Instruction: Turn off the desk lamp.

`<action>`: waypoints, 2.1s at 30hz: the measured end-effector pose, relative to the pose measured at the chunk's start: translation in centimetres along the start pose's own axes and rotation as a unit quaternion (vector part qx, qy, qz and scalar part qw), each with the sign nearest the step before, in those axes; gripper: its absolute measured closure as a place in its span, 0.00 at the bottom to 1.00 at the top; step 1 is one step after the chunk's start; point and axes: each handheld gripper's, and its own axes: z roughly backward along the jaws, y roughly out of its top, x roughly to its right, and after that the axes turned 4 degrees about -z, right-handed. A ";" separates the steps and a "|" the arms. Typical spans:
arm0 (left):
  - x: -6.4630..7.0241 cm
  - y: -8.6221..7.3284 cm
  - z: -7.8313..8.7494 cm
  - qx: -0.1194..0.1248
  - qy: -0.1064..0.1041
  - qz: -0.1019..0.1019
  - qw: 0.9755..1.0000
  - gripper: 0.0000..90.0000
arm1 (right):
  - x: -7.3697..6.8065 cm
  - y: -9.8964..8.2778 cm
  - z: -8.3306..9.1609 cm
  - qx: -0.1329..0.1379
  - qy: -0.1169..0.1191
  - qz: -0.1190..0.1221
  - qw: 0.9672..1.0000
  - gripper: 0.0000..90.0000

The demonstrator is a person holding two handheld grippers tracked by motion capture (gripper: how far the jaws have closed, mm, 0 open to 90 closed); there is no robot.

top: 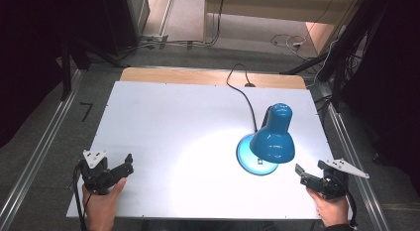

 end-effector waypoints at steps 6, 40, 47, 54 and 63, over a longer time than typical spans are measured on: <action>-0.1 0.0 0.1 0.001 0.000 0.001 1.000 0.13 | -0.5 0.1 -0.1 0.001 0.004 0.001 1.000 0.11; -0.1 -0.1 0.0 -0.003 0.001 0.003 1.000 0.13 | -1.9 0.2 -0.5 -0.002 0.019 0.006 1.000 0.12; -0.1 -0.1 0.0 -0.004 0.000 0.003 1.000 0.13 | -2.4 0.3 -0.6 0.000 0.024 0.012 1.000 0.12; -0.2 -0.1 0.0 -0.001 0.000 0.006 1.000 0.13 | -2.9 0.3 -0.8 -0.002 0.029 0.016 0.999 0.12; -0.2 -0.1 0.0 -0.003 -0.001 0.006 1.000 0.13 | -2.9 0.4 -0.8 0.000 0.030 0.010 0.999 0.13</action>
